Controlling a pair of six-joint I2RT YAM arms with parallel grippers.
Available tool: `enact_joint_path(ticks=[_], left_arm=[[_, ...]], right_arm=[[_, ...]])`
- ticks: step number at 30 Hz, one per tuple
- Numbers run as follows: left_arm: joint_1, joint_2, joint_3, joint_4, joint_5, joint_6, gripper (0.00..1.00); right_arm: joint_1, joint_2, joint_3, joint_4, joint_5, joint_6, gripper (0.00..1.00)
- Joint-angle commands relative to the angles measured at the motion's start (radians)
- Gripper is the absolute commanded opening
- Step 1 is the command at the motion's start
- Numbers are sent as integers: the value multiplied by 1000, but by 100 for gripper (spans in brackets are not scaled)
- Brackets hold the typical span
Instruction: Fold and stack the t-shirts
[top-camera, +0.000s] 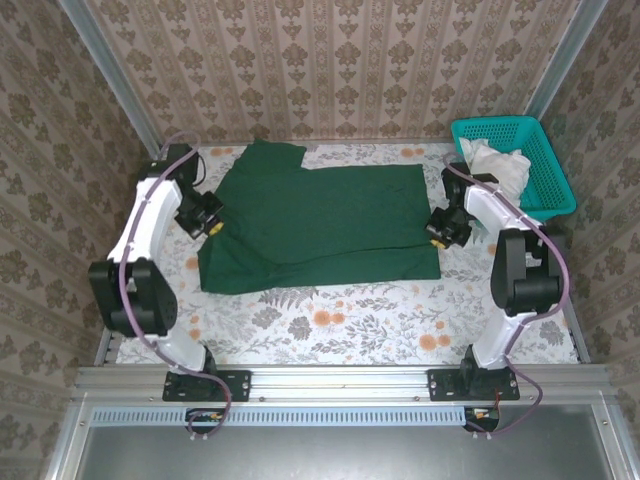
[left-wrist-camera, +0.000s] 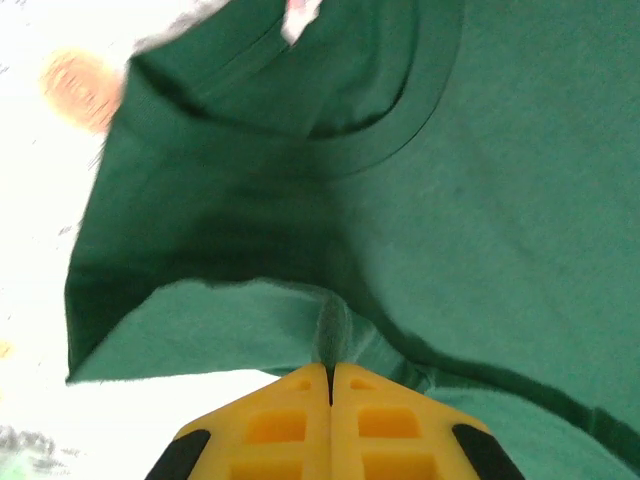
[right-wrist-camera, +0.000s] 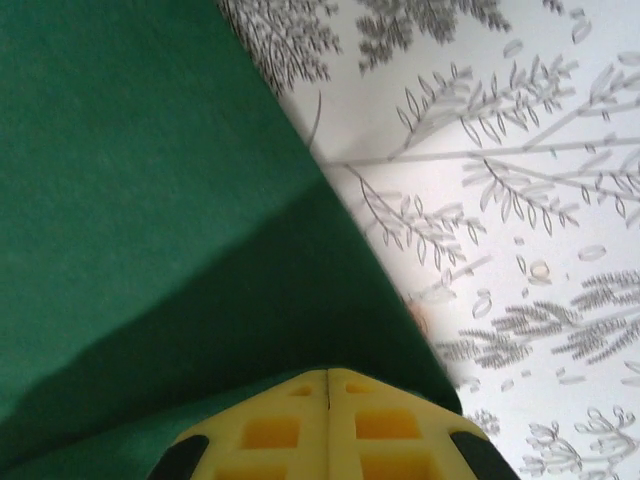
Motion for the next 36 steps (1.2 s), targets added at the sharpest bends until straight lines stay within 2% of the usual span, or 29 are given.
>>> enact_joint_path(ticks=[1,10,11,12,13,15,17,18,21,24,27,30,33,36], left_arm=[[2,106,98,17,42,68,0],[21,342,314,-22,-35,103,0],[28,358,328,-15,-28,102,0],[35,375,351,-17,-16,101,2],[37,395,379,-26,-15,100,10],[37,436,461,-69,-29,107,19],[38,437,511,-98,-74,118,44],[38,422,513,-100,-98,128,47],[36,336,466,-94,-130,154,48],[6,196,296,-33,-120,172,45],[-70,69,87,55,-35,177,34],[-160,6,-116,137,37,154,23],[-189,-6,-269,219,65,114,15],[-186,-6,-356,282,-13,118,15]], right_arm=[[-8,59,44,-12,43,-10,0],[-33,103,58,15,73,21,0],[-39,110,65,14,68,22,2],[-44,116,74,13,61,22,9],[-46,121,80,11,60,22,18],[-50,123,96,1,55,22,39],[-53,109,107,-3,54,18,43],[-56,94,110,-4,55,15,46],[-59,30,93,-1,52,4,47],[-32,-73,-11,94,-66,-4,43],[69,-151,-111,189,-175,-23,40],[170,-185,-213,279,-237,26,36],[226,-193,-309,370,-216,71,27],[227,-167,-342,367,-159,75,25]])
